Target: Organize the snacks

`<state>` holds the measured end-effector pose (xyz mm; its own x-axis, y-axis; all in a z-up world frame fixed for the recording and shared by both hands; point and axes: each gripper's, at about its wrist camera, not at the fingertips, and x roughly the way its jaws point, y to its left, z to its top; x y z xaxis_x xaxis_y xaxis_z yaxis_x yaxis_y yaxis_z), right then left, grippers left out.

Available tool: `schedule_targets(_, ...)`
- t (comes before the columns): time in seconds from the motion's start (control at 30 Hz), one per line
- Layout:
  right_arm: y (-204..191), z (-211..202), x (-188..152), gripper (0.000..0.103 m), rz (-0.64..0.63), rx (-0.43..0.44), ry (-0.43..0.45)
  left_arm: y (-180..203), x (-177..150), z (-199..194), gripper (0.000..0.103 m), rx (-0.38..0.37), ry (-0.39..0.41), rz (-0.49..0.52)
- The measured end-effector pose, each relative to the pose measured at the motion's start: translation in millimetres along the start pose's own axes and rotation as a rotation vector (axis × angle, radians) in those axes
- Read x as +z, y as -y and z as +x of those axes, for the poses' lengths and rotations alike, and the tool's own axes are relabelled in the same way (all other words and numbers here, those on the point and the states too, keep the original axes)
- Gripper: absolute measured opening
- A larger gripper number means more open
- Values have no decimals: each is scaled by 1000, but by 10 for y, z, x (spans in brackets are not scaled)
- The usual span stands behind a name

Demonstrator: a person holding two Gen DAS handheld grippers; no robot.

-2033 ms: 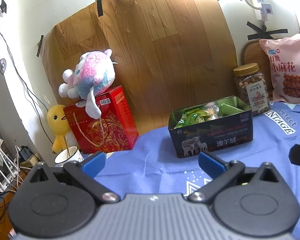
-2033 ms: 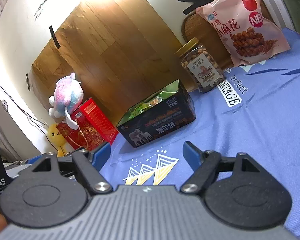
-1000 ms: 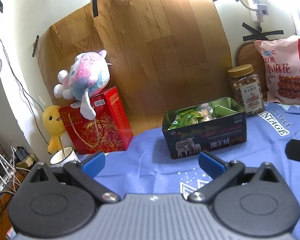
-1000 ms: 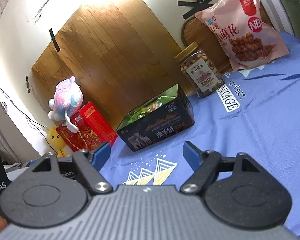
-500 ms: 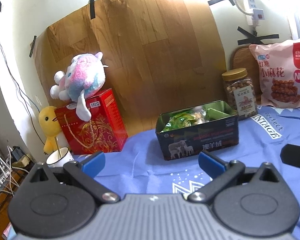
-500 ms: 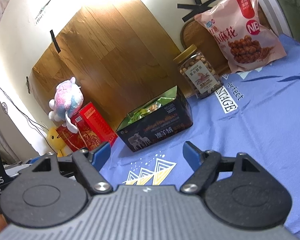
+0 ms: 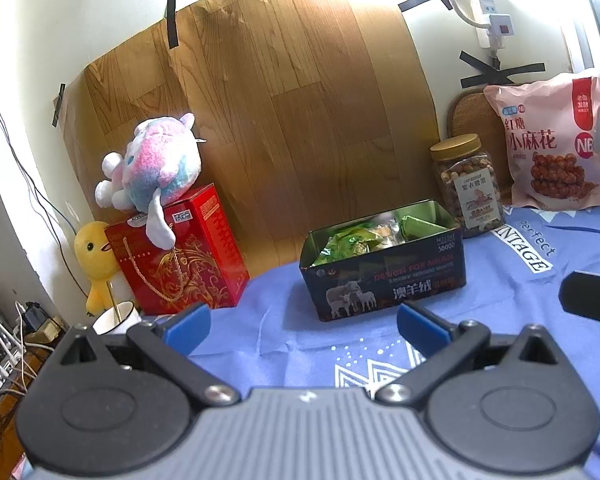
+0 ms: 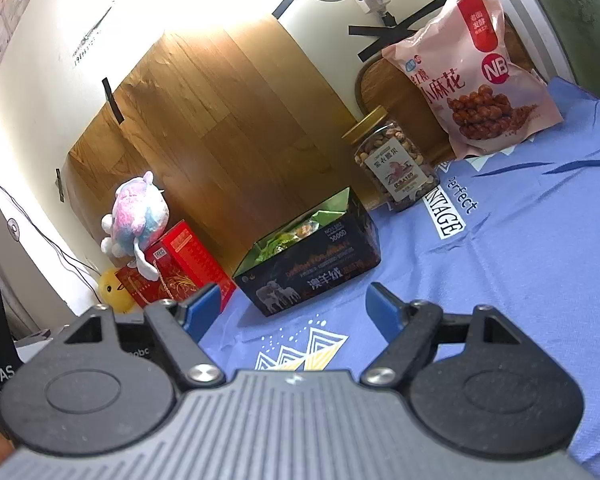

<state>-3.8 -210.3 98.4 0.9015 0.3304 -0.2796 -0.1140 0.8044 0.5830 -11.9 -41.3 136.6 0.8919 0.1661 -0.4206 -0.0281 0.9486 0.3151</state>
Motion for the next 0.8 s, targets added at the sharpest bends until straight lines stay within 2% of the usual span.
schedule_targets(0.37, 39, -4, -4, 81, 14, 3, -4, 38, -17, 22, 103, -8, -10, 12)
schedule_targets(0.57, 48, 9, -12, 81, 15, -1, -8, 18, -36, 48, 103, -36, -27, -10)
schedule_targets(0.8, 21, 48, -17, 81, 5, -1, -18, -34, -40, 79, 103, -36, -47, -31)
